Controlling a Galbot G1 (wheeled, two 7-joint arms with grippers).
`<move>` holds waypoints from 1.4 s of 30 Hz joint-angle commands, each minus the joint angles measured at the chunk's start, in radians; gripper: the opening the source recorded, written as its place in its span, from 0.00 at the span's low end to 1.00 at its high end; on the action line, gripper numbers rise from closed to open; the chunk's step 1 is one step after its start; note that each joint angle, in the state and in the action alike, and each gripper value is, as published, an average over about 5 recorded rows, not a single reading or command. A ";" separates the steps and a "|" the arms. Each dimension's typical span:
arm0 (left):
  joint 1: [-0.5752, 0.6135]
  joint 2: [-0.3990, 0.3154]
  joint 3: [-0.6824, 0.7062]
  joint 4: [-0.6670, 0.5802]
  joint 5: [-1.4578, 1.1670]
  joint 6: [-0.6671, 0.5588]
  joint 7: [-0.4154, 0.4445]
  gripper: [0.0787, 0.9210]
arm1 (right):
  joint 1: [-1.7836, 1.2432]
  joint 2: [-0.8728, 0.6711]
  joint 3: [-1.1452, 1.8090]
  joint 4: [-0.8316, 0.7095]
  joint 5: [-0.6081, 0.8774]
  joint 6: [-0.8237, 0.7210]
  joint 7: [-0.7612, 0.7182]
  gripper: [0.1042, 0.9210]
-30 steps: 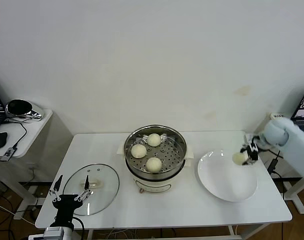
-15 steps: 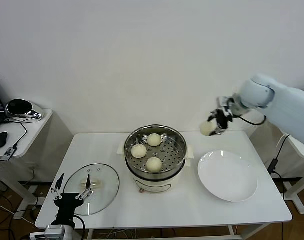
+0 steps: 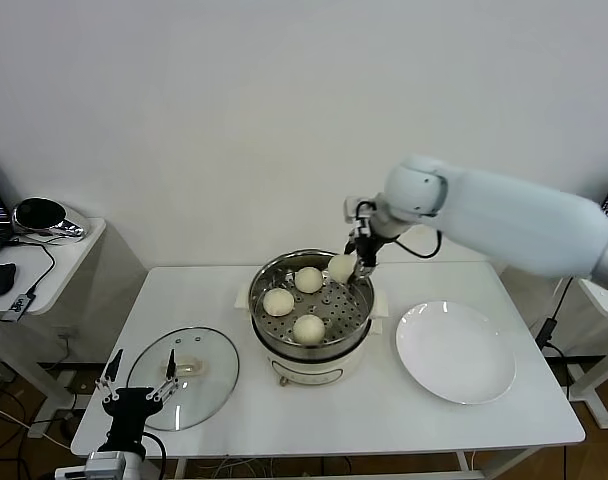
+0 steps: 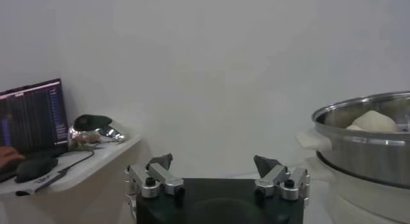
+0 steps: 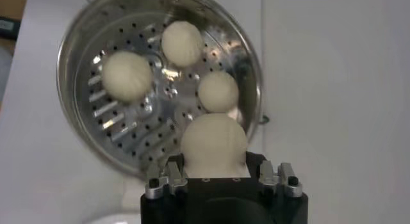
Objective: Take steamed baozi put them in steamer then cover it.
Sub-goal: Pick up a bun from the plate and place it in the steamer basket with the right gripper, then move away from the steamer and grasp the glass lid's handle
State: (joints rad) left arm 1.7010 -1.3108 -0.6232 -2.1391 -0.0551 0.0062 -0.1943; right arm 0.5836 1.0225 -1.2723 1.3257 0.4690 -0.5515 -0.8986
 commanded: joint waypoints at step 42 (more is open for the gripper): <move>-0.009 -0.010 0.008 0.026 0.022 -0.008 0.000 0.88 | -0.902 -0.538 0.908 0.504 0.206 0.281 0.710 0.88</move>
State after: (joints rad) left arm 1.6922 -1.3183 -0.6157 -2.1204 -0.0443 0.0034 -0.1933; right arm 0.3175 0.7580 -0.9463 1.5667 0.5752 -0.4991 -0.5769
